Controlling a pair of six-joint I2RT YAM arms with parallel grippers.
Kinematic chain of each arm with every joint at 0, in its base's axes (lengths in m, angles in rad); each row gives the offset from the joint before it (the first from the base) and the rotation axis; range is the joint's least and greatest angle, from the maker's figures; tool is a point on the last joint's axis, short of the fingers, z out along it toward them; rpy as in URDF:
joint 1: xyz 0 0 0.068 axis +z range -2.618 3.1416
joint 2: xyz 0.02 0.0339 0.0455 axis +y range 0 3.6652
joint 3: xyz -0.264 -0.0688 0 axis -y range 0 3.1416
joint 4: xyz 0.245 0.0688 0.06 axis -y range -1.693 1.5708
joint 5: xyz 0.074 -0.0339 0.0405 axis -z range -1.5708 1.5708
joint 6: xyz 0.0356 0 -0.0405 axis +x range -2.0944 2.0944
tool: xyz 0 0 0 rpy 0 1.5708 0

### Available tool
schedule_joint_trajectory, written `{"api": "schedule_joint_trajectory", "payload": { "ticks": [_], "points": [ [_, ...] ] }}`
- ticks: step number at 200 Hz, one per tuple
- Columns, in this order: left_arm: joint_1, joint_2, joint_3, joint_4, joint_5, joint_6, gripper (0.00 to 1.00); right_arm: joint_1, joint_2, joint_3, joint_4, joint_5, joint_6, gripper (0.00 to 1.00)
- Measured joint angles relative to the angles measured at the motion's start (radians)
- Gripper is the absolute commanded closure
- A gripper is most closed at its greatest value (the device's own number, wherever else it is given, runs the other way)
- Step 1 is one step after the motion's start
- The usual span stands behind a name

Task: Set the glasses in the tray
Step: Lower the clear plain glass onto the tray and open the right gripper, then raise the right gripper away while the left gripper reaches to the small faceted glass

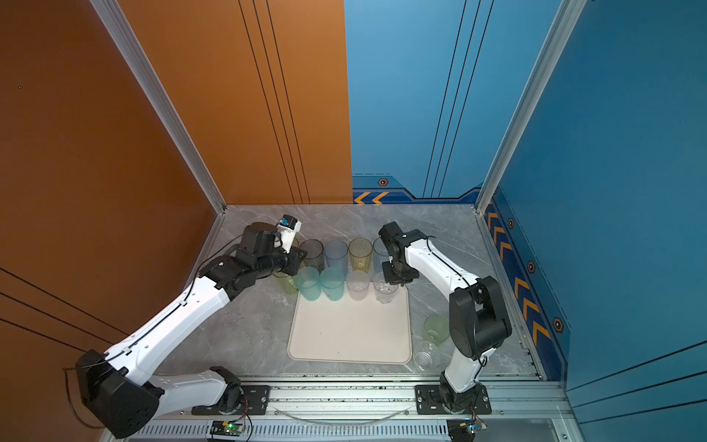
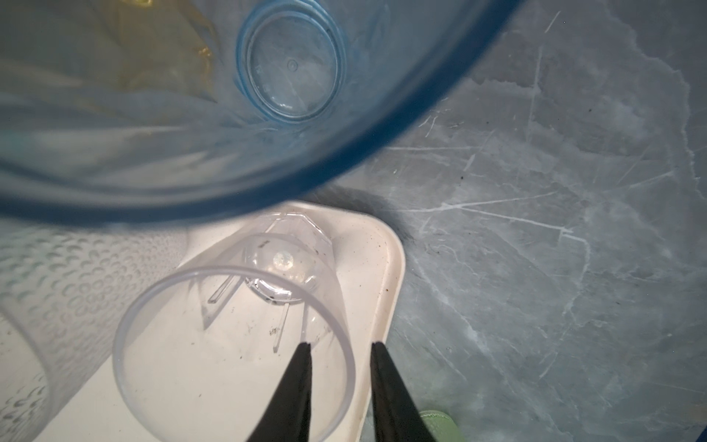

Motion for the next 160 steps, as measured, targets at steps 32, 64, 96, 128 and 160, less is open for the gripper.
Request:
{"api": "schedule_joint_trajectory", "payload": {
  "ticks": [32,64,96,128,160],
  "points": [
    [-0.047,0.023,0.000,-0.007,-0.010,0.000,0.73,-0.006,-0.046,-0.006,0.001,0.000,0.000,0.66],
    [-0.114,0.061,0.018,-0.018,-0.024,0.002,0.73,-0.047,-0.139,-0.034,0.001,-0.001,0.000,0.63],
    [-0.203,0.121,0.068,-0.025,-0.024,0.018,0.73,-0.139,-0.260,-0.101,0.019,-0.008,0.000,0.61],
    [-0.315,0.206,0.139,-0.052,-0.005,0.050,0.74,-0.253,-0.360,-0.158,0.051,-0.039,0.001,0.61],
    [-0.422,0.304,0.229,-0.118,0.037,0.085,0.75,-0.341,-0.407,-0.192,0.089,-0.090,0.001,0.61]
  ]
}}
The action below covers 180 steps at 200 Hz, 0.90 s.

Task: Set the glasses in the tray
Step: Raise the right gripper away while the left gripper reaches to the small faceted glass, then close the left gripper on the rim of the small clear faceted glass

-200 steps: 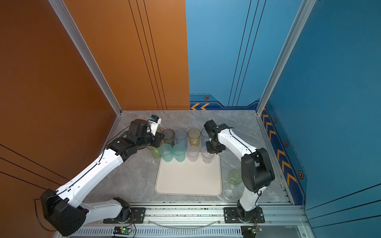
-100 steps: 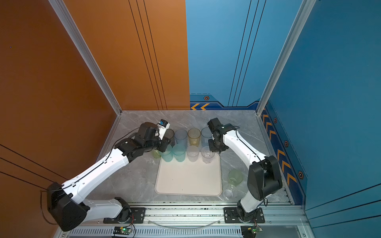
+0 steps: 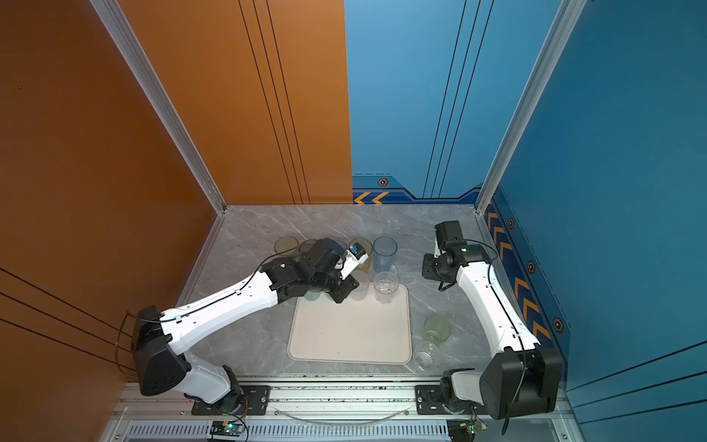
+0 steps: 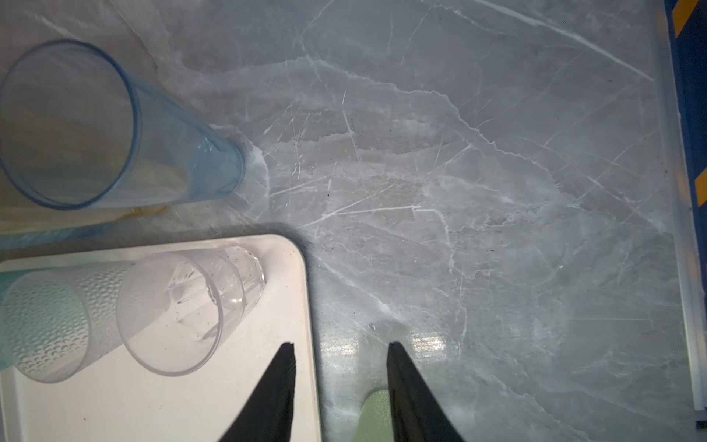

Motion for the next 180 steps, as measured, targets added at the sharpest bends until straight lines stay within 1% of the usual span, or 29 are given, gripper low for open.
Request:
{"api": "schedule_joint_trajectory", "payload": {
  "ticks": [40,69,134,180],
  "points": [
    [-0.123,0.106,0.109,-0.096,0.048,0.033,0.75,-0.062,-0.014,-0.002,0.045,-0.057,0.000,0.61],
    [-0.191,0.163,0.161,-0.134,0.082,0.023,0.75,-0.084,-0.015,-0.004,0.076,-0.099,0.005,0.61],
    [-0.272,0.369,0.332,-0.145,0.092,-0.071,0.77,-0.188,-0.049,-0.066,0.142,-0.189,0.026,0.61],
    [-0.316,0.411,0.378,-0.148,0.092,-0.089,0.78,-0.254,-0.086,-0.080,0.150,-0.246,0.026,0.60]
  ]
}}
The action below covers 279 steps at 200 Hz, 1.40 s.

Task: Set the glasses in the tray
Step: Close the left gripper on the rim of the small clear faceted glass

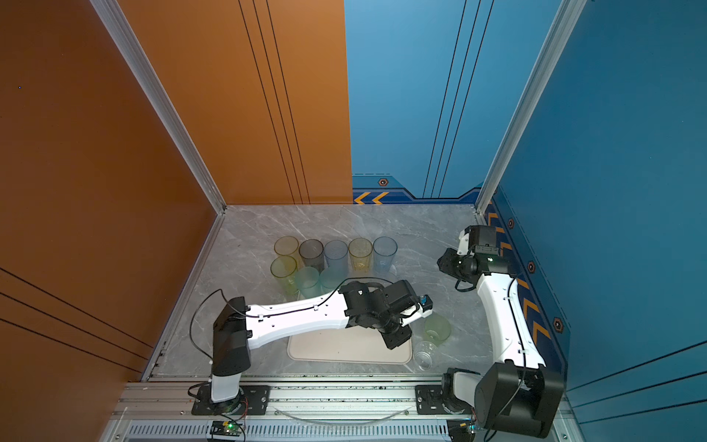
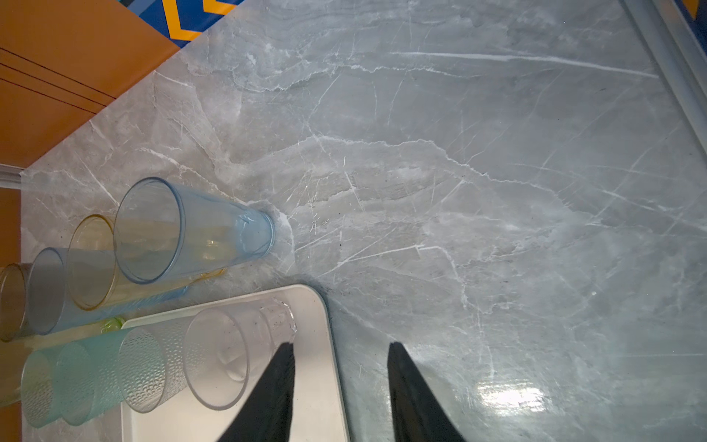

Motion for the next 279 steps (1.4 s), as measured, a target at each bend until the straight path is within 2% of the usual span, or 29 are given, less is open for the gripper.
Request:
{"api": "schedule_joint_trajectory", "payload": {
  "ticks": [31,87,165,198,279],
  "points": [
    [-0.008,0.000,0.014,0.001,-0.032,-0.011,0.78,-0.047,-0.013,-0.007,0.007,-0.010,0.000,0.60],
    [-0.021,0.008,0.020,0.000,-0.087,-0.034,0.78,-0.053,-0.013,-0.017,0.016,-0.028,0.000,0.60],
    [-0.026,0.016,0.020,-0.021,-0.085,-0.042,0.78,-0.053,-0.016,-0.021,0.018,-0.052,-0.003,0.60],
    [-0.026,0.035,0.024,-0.023,-0.080,-0.047,0.76,-0.053,-0.016,-0.021,0.018,-0.060,-0.003,0.60],
    [-0.032,0.140,0.134,-0.039,-0.039,-0.052,0.76,-0.053,-0.017,-0.023,0.020,-0.063,-0.003,0.60]
  ]
}}
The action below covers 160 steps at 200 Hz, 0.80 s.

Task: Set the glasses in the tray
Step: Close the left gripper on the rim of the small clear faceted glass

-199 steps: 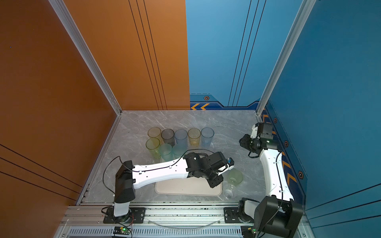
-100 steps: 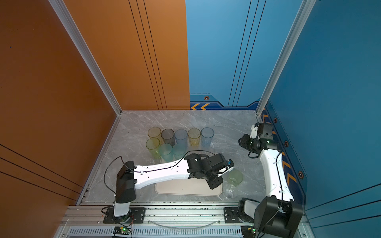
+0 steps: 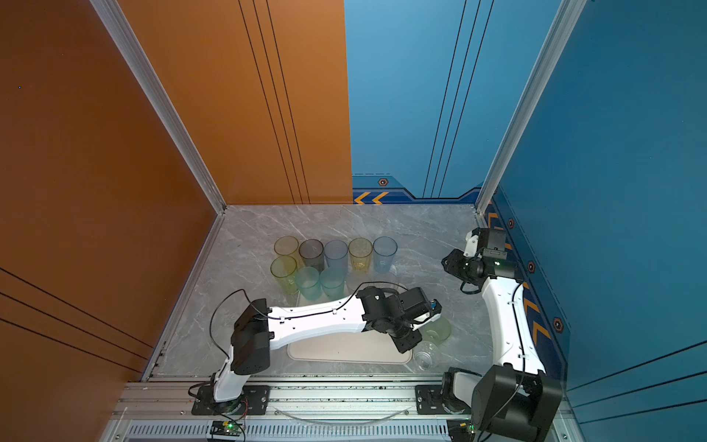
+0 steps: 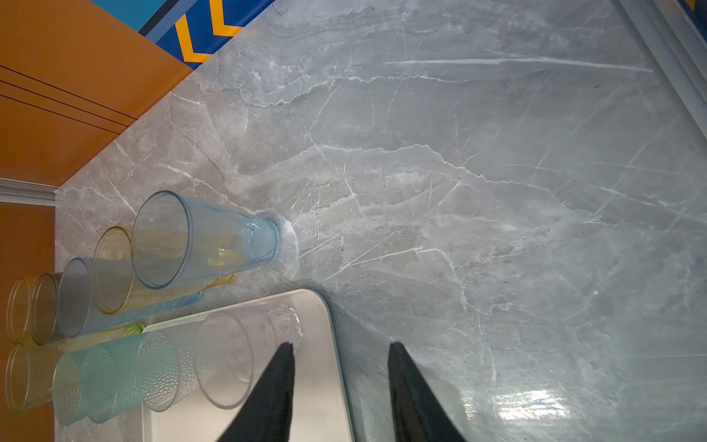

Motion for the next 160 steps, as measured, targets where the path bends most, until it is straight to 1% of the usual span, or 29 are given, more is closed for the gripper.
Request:
{"api": "schedule_joint_trajectory", "payload": {
  "ticks": [95,160],
  "points": [
    [-0.016,0.099,0.118,-0.060,0.018,0.001,0.76,0.000,0.000,-0.005,0.009,-0.008,0.000,0.60],
    [-0.016,0.133,0.172,-0.111,0.010,0.009,0.73,0.000,0.000,-0.005,0.019,-0.023,0.000,0.60]
  ]
}}
